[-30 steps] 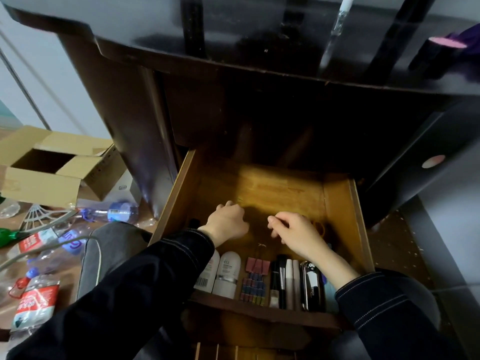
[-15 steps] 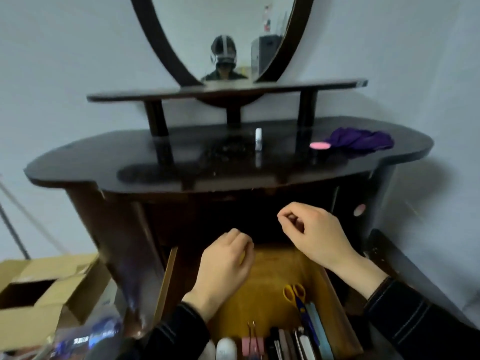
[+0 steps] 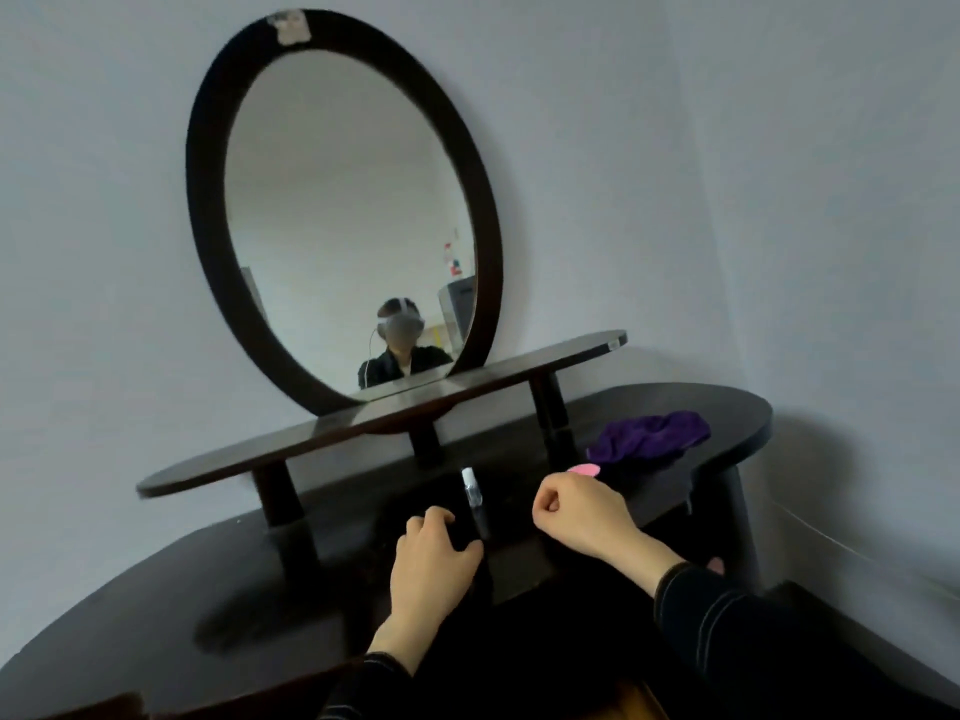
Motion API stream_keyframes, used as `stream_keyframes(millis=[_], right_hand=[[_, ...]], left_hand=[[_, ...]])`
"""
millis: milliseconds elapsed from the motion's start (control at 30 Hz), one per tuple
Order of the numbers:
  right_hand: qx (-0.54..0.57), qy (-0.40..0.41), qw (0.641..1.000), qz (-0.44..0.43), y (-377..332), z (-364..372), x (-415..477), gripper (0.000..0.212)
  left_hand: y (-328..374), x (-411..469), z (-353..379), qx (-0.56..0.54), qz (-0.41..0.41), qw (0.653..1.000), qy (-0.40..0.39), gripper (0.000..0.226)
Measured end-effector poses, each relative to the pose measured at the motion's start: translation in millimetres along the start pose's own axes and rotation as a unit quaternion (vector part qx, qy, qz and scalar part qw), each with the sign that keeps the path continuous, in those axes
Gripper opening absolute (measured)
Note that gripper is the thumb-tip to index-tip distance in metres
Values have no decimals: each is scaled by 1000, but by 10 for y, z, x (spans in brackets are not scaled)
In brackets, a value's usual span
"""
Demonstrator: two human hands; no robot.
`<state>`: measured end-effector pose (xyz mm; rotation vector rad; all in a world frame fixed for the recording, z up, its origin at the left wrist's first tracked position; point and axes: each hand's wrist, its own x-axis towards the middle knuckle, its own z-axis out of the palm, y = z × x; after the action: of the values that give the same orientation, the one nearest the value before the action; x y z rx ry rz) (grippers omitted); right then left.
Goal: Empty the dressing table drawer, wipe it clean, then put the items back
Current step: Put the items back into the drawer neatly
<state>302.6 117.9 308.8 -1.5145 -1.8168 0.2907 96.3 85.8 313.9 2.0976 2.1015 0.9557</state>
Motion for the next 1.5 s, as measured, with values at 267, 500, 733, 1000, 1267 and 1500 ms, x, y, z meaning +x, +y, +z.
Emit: stream_keyframes(millis=[267, 500, 733, 1000, 1267, 1500], right_hand=[[-123, 113, 985, 49, 374, -89, 192, 57], [-205, 29, 978, 3, 438, -56, 364, 75], [-187, 6, 982, -26, 469, -42, 387, 52], [15, 2, 1000, -13, 320, -171, 100, 68], [272, 17, 948, -163, -6, 158, -1200, 52], [-35, -244, 962, -118, 590, 1518, -1875, 56]], left_hand=[[33, 603, 328, 35, -13, 999, 29, 80], [4, 978, 438, -124, -31, 992, -11, 69], [-6, 952, 433, -194, -27, 980, -34, 20], [241, 87, 76, -366, 45, 925, -96, 14], [-352, -1261, -179, -391, 114, 912, -40, 18], [-1577, -2012, 517, -196, -52, 966, -162, 6]])
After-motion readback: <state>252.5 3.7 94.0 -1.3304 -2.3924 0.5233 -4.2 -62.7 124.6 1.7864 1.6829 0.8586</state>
